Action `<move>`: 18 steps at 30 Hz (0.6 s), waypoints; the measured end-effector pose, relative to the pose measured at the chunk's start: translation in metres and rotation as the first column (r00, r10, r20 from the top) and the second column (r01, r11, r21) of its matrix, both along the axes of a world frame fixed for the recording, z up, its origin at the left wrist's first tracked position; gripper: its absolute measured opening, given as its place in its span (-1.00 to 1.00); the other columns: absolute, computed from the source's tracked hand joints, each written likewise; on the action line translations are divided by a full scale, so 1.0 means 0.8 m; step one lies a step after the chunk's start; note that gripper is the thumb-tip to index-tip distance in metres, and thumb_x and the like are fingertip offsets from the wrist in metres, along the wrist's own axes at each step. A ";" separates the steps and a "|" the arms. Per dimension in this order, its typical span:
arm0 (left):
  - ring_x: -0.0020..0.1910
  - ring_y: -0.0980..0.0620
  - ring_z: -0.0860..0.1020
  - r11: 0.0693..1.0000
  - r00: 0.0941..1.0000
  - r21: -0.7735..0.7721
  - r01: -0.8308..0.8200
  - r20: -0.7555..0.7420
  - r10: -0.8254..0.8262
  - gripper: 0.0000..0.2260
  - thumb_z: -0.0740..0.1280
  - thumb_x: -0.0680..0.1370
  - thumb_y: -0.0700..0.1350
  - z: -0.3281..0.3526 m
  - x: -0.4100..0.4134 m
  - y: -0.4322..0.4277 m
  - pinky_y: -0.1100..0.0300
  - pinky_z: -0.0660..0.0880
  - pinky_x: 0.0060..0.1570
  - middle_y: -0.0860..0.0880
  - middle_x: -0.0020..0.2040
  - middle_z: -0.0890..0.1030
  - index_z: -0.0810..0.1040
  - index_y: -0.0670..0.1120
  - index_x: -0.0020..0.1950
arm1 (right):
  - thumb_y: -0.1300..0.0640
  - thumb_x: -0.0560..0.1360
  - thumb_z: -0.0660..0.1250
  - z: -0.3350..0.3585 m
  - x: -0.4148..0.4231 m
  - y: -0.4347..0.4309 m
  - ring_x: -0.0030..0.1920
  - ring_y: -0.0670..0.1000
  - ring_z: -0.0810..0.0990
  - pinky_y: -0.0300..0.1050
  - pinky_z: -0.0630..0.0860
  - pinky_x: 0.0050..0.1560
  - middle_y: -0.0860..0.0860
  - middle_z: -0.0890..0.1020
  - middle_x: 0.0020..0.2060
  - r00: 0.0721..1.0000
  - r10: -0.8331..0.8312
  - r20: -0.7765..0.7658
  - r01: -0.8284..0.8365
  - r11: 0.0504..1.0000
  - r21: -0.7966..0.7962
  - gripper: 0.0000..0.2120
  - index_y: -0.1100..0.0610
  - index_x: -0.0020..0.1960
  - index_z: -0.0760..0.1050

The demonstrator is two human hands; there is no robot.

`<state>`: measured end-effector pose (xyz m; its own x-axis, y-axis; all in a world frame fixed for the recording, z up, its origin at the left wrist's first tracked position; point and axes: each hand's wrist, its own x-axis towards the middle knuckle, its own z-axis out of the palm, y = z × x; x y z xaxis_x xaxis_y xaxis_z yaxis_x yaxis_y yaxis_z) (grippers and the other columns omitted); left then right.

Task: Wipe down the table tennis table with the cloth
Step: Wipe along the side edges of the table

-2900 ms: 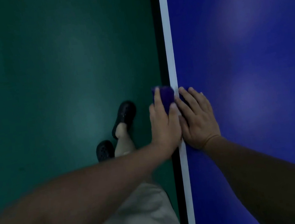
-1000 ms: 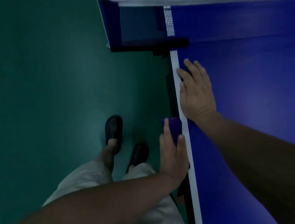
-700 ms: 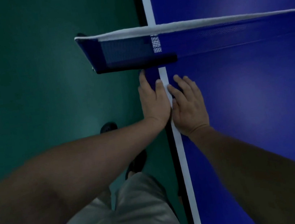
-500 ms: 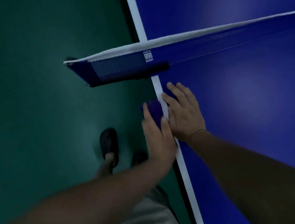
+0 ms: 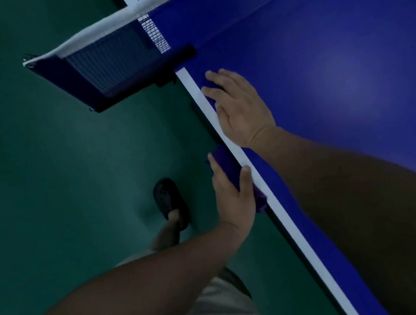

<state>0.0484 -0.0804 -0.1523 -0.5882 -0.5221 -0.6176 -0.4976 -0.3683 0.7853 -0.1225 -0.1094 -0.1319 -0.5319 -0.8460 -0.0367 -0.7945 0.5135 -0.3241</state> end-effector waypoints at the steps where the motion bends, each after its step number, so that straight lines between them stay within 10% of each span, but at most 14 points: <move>1: 0.16 0.35 0.51 0.999 1.000 0.020 0.029 -0.005 -0.029 -0.27 0.32 0.61 0.13 -0.001 0.008 -0.006 0.45 0.42 0.11 0.24 0.30 0.48 -0.07 0.20 0.63 | 0.25 0.63 0.15 0.002 0.002 -0.001 0.53 0.21 0.29 0.18 0.21 0.53 0.14 0.37 0.51 1.000 -0.006 0.010 0.005 0.999 0.043 -0.60 0.21 0.44 0.45; 7: -0.09 0.55 0.51 0.964 0.966 -0.059 0.260 0.024 -0.259 -0.24 0.44 0.56 0.05 -0.003 0.036 -0.043 0.59 0.40 -0.15 0.62 -0.06 0.49 0.05 0.16 0.63 | 0.16 0.70 0.10 0.019 0.076 0.069 0.62 0.15 0.04 0.11 0.00 0.60 0.09 0.13 0.62 0.984 -0.167 0.055 0.152 0.967 0.202 -0.54 0.15 0.59 0.21; 18: 0.08 -0.01 0.55 0.712 0.754 -0.254 0.655 0.163 -0.636 -0.07 0.50 0.46 0.10 0.042 0.111 0.037 0.17 0.46 0.02 -0.07 0.29 0.52 -0.03 0.09 0.64 | -0.12 0.71 -0.01 0.071 0.323 0.302 0.62 0.04 -0.01 0.02 -0.11 0.60 -0.05 0.10 0.63 0.715 -0.675 0.179 0.581 0.718 0.384 -0.48 0.01 0.63 0.10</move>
<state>0.1371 -0.0504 -0.1186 -0.8135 -0.1821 -0.5523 -0.5812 0.2887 0.7608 0.1356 0.1324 -0.0749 -0.8579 -0.2418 -0.4534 -0.1444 0.9602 -0.2390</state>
